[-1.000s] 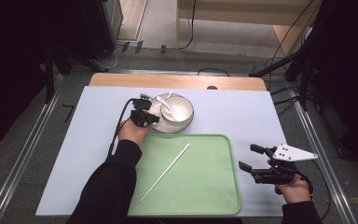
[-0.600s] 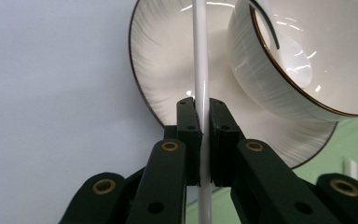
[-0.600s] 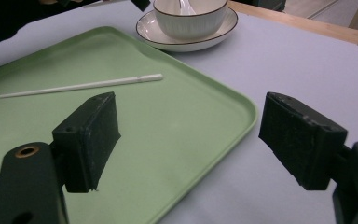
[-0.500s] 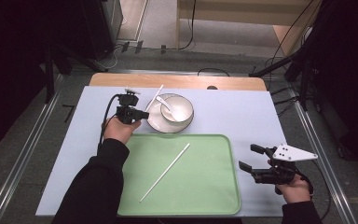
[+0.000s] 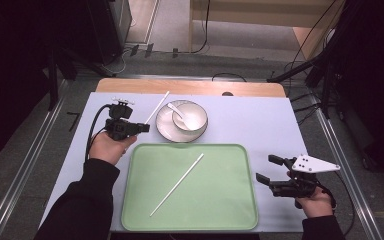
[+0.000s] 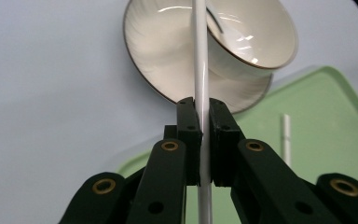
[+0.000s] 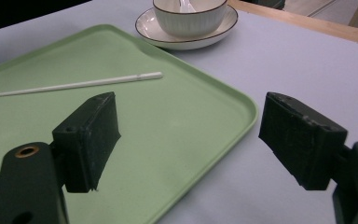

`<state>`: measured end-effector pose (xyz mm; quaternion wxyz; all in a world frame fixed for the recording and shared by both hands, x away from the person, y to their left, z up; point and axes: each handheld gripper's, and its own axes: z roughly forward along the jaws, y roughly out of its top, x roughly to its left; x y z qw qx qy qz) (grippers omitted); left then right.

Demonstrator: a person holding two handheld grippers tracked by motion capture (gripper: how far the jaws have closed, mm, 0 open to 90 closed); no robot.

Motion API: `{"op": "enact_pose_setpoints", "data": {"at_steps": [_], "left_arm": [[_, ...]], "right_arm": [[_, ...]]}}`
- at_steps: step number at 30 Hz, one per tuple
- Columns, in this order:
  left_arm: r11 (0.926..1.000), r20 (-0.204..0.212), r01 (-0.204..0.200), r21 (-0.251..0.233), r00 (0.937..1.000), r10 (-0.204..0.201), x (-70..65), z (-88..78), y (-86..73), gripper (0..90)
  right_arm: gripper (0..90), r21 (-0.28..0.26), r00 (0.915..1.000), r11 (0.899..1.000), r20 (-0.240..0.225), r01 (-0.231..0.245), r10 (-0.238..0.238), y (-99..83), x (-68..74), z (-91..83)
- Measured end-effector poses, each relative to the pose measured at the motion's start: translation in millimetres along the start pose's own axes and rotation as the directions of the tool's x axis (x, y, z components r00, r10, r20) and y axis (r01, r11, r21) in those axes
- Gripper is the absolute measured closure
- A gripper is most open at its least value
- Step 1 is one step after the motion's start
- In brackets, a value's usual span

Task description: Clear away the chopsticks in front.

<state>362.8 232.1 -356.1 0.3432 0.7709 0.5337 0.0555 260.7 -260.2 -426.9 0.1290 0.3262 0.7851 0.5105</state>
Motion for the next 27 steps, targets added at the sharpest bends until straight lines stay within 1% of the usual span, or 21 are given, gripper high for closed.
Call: {"op": "enact_pose_setpoints", "data": {"at_steps": [2, 5, 7, 8, 9, 10, 13, 14, 17, 18, 21, 23, 25, 27], "left_arm": [[0.9999, 0.011, -0.013, 0.001, 0.9999, 0.013, -4.5, -6.0, -6.1, 85.8], [0.9997, 0.049, -0.023, -0.006, 0.9985, 0.023, -11.1, -13.6, -15.7, 85.8], [0.9992, 0.055, -0.04, -0.003, 0.9977, 0.04, -17.1, -16.0, -22.5, 85.7], [0.999, 0.067, -0.046, -0.002, 0.9967, 0.046, -19.9, -17.0, -26.3, 85.7], [0.9989, 0.069, -0.046, -0.001, 0.9966, 0.046, -22.2, -17.3, -29.2, 85.7], [0.9986, 0.087, -0.052, 0.002, 0.9948, 0.052, -25.1, -17.8, -34.4, 85.7], [0.9975, 0.098, -0.069, 0.015, 0.993, 0.067, -31.7, -16.2, -48.3, 85.7], [0.9971, 0.095, -0.075, 0.016, 0.9928, 0.073, -32.5, -15.4, -52.0, 85.7], [0.9963, 0.1, -0.078, 0.038, 0.9923, 0.073, -34.8, -10.7, -66.8, 85.8], [0.9954, 0.102, -0.085, 0.045, 0.9916, 0.08, -35.7, -10.1, -70.7, 85.7], [0.995, 0.113, -0.087, 0.05, 0.9903, 0.081, -40.7, -8.2, -81.8, 85.8], [0.9934, 0.112, -0.099, 0.057, 0.9894, 0.093, -44.5, -6.9, -88.1, 85.7], [0.9926, 0.116, -0.103, 0.065, 0.9888, 0.095, -47.5, -4.6, -94.6, 85.7], [0.9923, 0.128, -0.093, 0.081, 0.9883, 0.083, -50.3, -0.5, -100.4, 85.7]], "right_arm": [[20.5, 0.001, 1.0, 1.0, 0.001, 0.001, -0.001, -0.2, -0.2, 0.0], [20.4, 0.002, 1.0, 1.0, 0.002, -0.003, 0.003, -0.3, -0.2, 0.1], [20.4, 0.003, 1.0, 1.0, 0.002, -0.001, 0.001, -0.4, -0.2, 0.2], [20.5, 0.004, 1.0, 1.0, 0.003, -0.002, 0.002, -0.4, 0.0, 0.4], [20.5, 0.004, 1.0, 1.0, 0.003, -0.002, 0.002, -0.4, 0.0, 0.4], [20.4, 0.004, 1.0, 1.0, 0.002, -0.002, 0.002, -0.4, -0.1, 0.4], [20.4, 0.004, 1.0, 1.0, 0.003, -0.005, 0.005, -0.4, -0.2, 0.2], [20.4, 0.004, 1.0, 1.0, 0.003, -0.005, 0.005, -0.4, -0.2, 0.2], [20.4, 0.004, 1.0, 1.0, 0.002, -0.007, 0.007, -0.5, -0.2, 0.3], [20.4, 0.004, 1.0, 1.0, 0.002, -0.007, 0.007, -0.4, -0.2, 0.3], [20.4, 0.002, 1.0, 1.0, 0.003, -0.004, 0.004, -0.2, -0.3, 0.3], [20.4, 0.001, 1.0, 1.0, 0.003, -0.004, 0.004, -0.2, -0.3, 0.3], [20.4, 0.001, 1.0, 1.0, 0.001, -0.001, 0.001, -0.1, -0.4, 0.4], [20.5, 0.001, 1.0, 1.0, 0.001, 0.001, -0.001, 0.0, -0.3, 0.3]]}}
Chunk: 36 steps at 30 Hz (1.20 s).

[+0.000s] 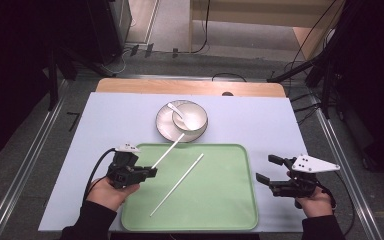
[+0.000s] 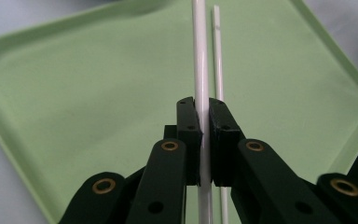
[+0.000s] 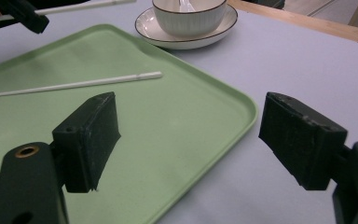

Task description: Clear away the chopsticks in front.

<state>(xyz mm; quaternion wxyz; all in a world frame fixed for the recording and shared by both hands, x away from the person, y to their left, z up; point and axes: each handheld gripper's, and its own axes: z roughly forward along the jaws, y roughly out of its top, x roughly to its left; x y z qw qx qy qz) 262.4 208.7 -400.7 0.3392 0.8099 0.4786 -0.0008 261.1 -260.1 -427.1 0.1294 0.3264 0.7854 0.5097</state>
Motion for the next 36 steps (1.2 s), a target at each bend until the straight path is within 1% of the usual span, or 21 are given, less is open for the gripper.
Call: {"op": "enact_pose_setpoints", "data": {"at_steps": [2, 5, 6, 7, 10, 11, 12, 13, 15, 17, 20, 22, 23, 24, 25, 26, 30, 36], "left_arm": [[0.9999, -0.006, -0.006, 0.016, 1.0, 0.006, -2.9, 3.8, -2.7, 85.7], [0.9998, -0.003, -0.002, 0.017, 1.0, 0.002, -3.7, 9.8, -5.0, 85.7], [0.9998, -0.007, -0.01, 0.015, 0.9999, 0.01, -3.9, 13.4, -6.1, 85.7], [0.9992, -0.013, -0.025, 0.031, 0.9996, 0.026, -3.9, 17.8, -6.6, 85.7], [0.9976, -0.012, -0.019, 0.066, 0.9997, 0.02, -2.0, 30.6, -7.9, 85.7], [0.9964, -0.015, -0.025, 0.081, 0.9995, 0.026, -1.9, 33.9, -7.8, 85.7], [0.9962, -0.023, -0.028, 0.082, 0.9993, 0.03, -2.2, 37.3, -7.6, 85.6], [0.9953, -0.021, -0.032, 0.091, 0.9992, 0.034, -1.0, 40.3, -7.2, 85.6], [0.9957, -0.026, -0.017, 0.091, 0.9995, 0.02, 0.0, 44.1, -6.9, 85.6], [0.9948, -0.045, -0.024, 0.099, 0.9986, 0.028, 2.7, 47.6, -6.4, 85.5], [0.9959, -0.046, 0.009, 0.09, 0.9989, -0.005, 7.1, 54.8, -5.5, 85.4], [0.9956, -0.045, 0.005, 0.093, 0.999, -0.001, 7.5, 54.9, -4.9, 85.3], [0.9963, -0.045, 0.011, 0.085, 0.999, -0.007, 6.0, 56.1, -4.8, 85.3], [0.9955, -0.045, -0.005, 0.095, 0.9989, 0.009, 5.3, 56.1, -4.7, 85.2], [0.9961, -0.05, 0.0, 0.089, 0.9987, 0.005, 3.3, 56.9, -4.8, 85.1], [0.9954, -0.048, -0.002, 0.096, 0.9988, 0.007, 2.8, 57.0, -4.5, 85.1], [0.9956, -0.057, 0.002, 0.094, 0.9984, 0.004, 1.4, 57.4, -4.5, 84.8], [0.9949, -0.052, 0.01, 0.1, 0.9986, -0.005, 1.3, 57.3, -4.2, 84.2]], "right_arm": [[20.4, -0.002, 1.0, 1.0, -0.002, -0.001, 0.001, 0.4, 0.7, -0.1], [20.4, -0.002, 1.0, 1.0, -0.003, -0.001, 0.001, 0.5, 0.8, -0.2], [20.4, -0.002, 1.0, 1.0, -0.003, -0.001, 0.001, 0.5, 0.8, -0.3], [20.4, -0.002, 1.0, 1.0, -0.002, 0.0, 0.0, 0.5, 0.5, -0.3], [20.5, -0.003, 1.0, 1.0, -0.002, 0.0, 0.0, 0.5, 0.1, -0.2], [20.4, -0.002, 1.0, 1.0, -0.002, -0.001, 0.001, 0.5, 0.4, -0.2], [20.5, -0.002, 1.0, 1.0, -0.002, -0.001, 0.001, 0.6, 0.8, -0.2], [20.4, -0.002, 1.0, 1.0, -0.002, -0.001, 0.001, 0.7, 0.9, -0.1], [20.4, -0.001, 1.0, 1.0, -0.001, 0.001, -0.001, 0.6, 0.8, 0.2], [20.4, -0.002, 1.0, 1.0, -0.002, -0.001, 0.001, 0.6, 0.6, -0.1], [20.5, 0.0, 1.0, 1.0, -0.002, 0.002, -0.002, 0.5, 0.6, 0.1], [20.4, 0.0, 1.0, 1.0, -0.001, 0.002, -0.002, 0.5, 0.7, 0.1], [20.5, 0.001, 1.0, 1.0, -0.002, 0.003, -0.003, 0.6, 0.8, 0.3], [20.5, 0.001, 1.0, 1.0, -0.003, 0.004, -0.004, 0.6, 0.8, 0.3], [20.4, 0.002, 1.0, 1.0, -0.002, 0.005, -0.005, 0.5, 0.6, 0.4], [20.4, 0.002, 1.0, 1.0, -0.002, 0.005, -0.005, 0.5, 0.5, 0.5], [20.5, 0.003, 1.0, 1.0, -0.005, 0.006, -0.006, 0.7, 0.9, 0.7], [20.4, 0.003, 1.0, 1.0, -0.004, 0.005, -0.005, 0.7, 0.9, 0.6]]}}
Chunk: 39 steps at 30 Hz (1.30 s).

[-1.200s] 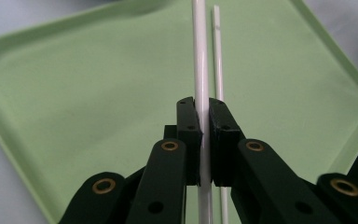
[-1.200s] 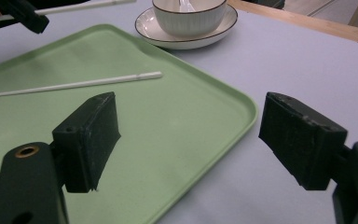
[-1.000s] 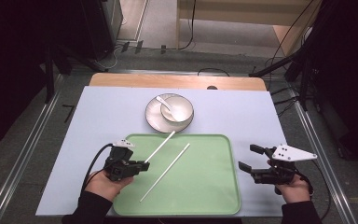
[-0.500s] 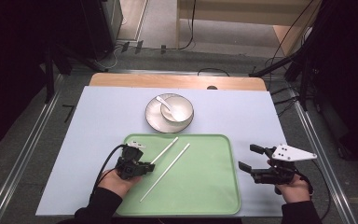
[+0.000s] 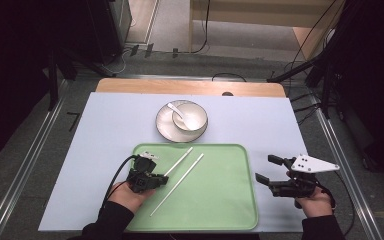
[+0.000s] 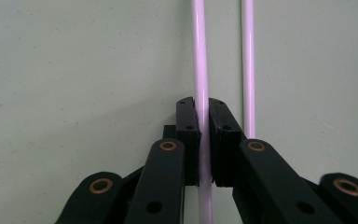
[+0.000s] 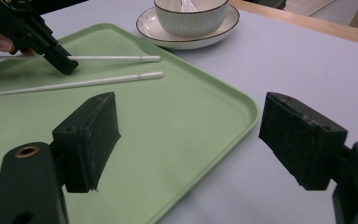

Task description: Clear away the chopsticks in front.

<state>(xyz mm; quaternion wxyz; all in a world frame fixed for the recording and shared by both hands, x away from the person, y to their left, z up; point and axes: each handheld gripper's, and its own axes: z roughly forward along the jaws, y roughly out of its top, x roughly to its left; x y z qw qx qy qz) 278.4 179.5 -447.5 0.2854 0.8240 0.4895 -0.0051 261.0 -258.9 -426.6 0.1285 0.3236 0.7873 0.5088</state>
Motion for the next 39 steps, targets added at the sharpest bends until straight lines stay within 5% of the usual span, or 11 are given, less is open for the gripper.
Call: {"op": "enact_pose_setpoints", "data": {"at_steps": [7, 16, 28, 39], "left_arm": [[1.0, -0.008, -0.007, 0.001, 0.9999, 0.007, -3.2, 0.1, -0.2, 81.8], [1.0, 0.03, -0.004, 0.0, 0.9995, 0.004, -4.5, -3.4, 0.0, 70.8], [0.9932, 0.133, -0.072, -0.092, 0.9876, 0.084, 3.8, -41.0, -3.0, 41.2], [0.9733, 0.084, -0.083, -0.214, 0.9911, 0.103, 32.3, -79.8, -19.5, 29.3]], "right_arm": [[20.4, -0.001, 1.0, 1.0, 0.001, 0.0, 0.0, 0.0, 0.0, -0.2], [20.4, -0.001, 1.0, 1.0, 0.001, 0.0, 0.0, 0.0, 0.1, -0.2], [20.4, -0.002, 1.0, 1.0, 0.001, -0.002, 0.002, -0.1, 0.1, -0.5], [20.4, 0.0, 1.0, 1.0, 0.001, -0.002, 0.002, -0.1, 0.3, -0.4]]}}
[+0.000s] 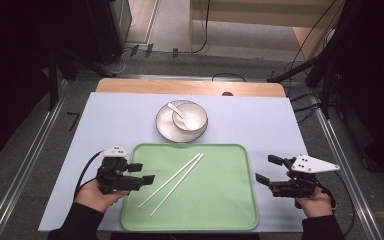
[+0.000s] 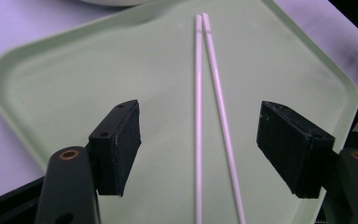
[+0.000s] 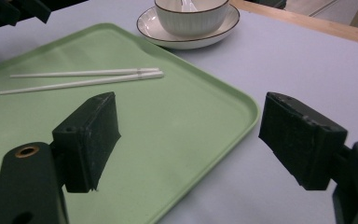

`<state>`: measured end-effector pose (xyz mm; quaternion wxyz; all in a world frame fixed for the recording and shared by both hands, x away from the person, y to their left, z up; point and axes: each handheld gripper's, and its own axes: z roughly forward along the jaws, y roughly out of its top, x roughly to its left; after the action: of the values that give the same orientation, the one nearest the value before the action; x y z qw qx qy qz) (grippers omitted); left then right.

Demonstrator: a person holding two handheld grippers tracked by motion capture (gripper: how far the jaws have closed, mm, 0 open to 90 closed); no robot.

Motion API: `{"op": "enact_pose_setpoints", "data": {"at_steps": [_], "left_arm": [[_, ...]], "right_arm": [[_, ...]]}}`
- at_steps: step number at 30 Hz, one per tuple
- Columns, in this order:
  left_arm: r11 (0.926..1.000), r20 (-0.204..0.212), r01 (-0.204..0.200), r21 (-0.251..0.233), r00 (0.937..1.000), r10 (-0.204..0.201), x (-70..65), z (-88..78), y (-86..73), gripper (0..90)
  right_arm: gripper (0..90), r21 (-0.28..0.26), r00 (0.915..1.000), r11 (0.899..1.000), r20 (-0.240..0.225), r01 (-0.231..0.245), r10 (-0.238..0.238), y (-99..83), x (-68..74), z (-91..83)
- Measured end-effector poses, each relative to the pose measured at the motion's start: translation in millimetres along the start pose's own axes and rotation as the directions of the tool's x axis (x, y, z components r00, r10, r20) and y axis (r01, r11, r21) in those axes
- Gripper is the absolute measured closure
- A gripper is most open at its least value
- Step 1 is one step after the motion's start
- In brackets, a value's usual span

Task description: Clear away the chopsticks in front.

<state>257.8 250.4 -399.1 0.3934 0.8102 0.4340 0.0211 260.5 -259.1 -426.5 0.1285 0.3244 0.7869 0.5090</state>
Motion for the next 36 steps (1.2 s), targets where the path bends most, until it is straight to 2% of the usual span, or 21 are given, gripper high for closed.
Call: {"op": "enact_pose_setpoints", "data": {"at_steps": [2, 4, 10, 12, 18, 23, 27, 30, 32, 34, 36], "left_arm": [[0.9999, -0.017, -0.005, -0.013, 0.9998, 0.005, 4.3, -7.4, -3.4, 28.2], [0.9996, -0.016, 0.002, -0.028, 0.9999, -0.002, 8.6, -14.4, -6.9, 27.5], [0.998, -0.085, -0.046, -0.044, 0.9955, 0.042, 20.3, -33.0, -17.0, 25.9], [0.9972, -0.092, -0.052, -0.053, 0.9946, 0.047, 25.2, -38.4, -21.3, 25.1], [0.9953, -0.114, -0.045, -0.086, 0.9928, 0.035, 39.9, -52.5, -34.4, 23.1], [0.9878, -0.138, -0.09, -0.128, 0.9878, 0.072, 52.8, -64.4, -45.8, 23.0], [0.9832, -0.14, -0.09, -0.159, 0.9879, 0.067, 60.3, -71.1, -52.6, 23.1], [0.9795, -0.157, -0.113, -0.166, 0.9837, 0.087, 64.6, -74.7, -57.0, 23.2], [0.9761, -0.155, -0.125, -0.178, 0.9831, 0.097, 68.4, -77.2, -59.7, 23.1], [0.9734, -0.173, -0.121, -0.195, 0.9811, 0.088, 71.4, -79.4, -61.8, 22.3], [0.9683, -0.17, -0.117, -0.221, 0.9823, 0.08, 74.5, -81.5, -63.4, 22.3]], "right_arm": [[20.4, 0.0, 1.0, 1.0, -0.001, -0.001, 0.001, 0.2, 0.4, -0.2], [20.4, 0.0, 1.0, 1.0, -0.003, 0.003, -0.003, 0.3, 0.7, -0.1], [20.4, 0.0, 1.0, 1.0, -0.003, 0.003, -0.003, 0.4, 0.6, -0.1], [20.4, -0.001, 1.0, 1.0, -0.003, 0.0, 0.0, 0.4, 0.6, -0.2], [20.4, 0.001, 1.0, 1.0, -0.003, 0.001, -0.001, 0.3, 0.5, -0.2], [20.4, 0.002, 1.0, 1.0, -0.003, 0.001, -0.001, 0.3, 0.7, -0.1], [20.4, 0.002, 1.0, 1.0, -0.003, -0.001, 0.001, 0.3, 0.7, -0.2], [20.4, 0.002, 1.0, 1.0, -0.003, -0.001, 0.001, 0.3, 0.7, -0.2], [20.4, -0.002, 1.0, 1.0, -0.002, -0.002, 0.002, 0.2, 0.8, -0.3], [20.4, -0.002, 1.0, 1.0, -0.002, -0.005, 0.005, 0.3, 0.7, -0.4], [20.4, -0.003, 1.0, 1.0, -0.002, -0.007, 0.007, 0.3, 0.6, -0.6]]}}
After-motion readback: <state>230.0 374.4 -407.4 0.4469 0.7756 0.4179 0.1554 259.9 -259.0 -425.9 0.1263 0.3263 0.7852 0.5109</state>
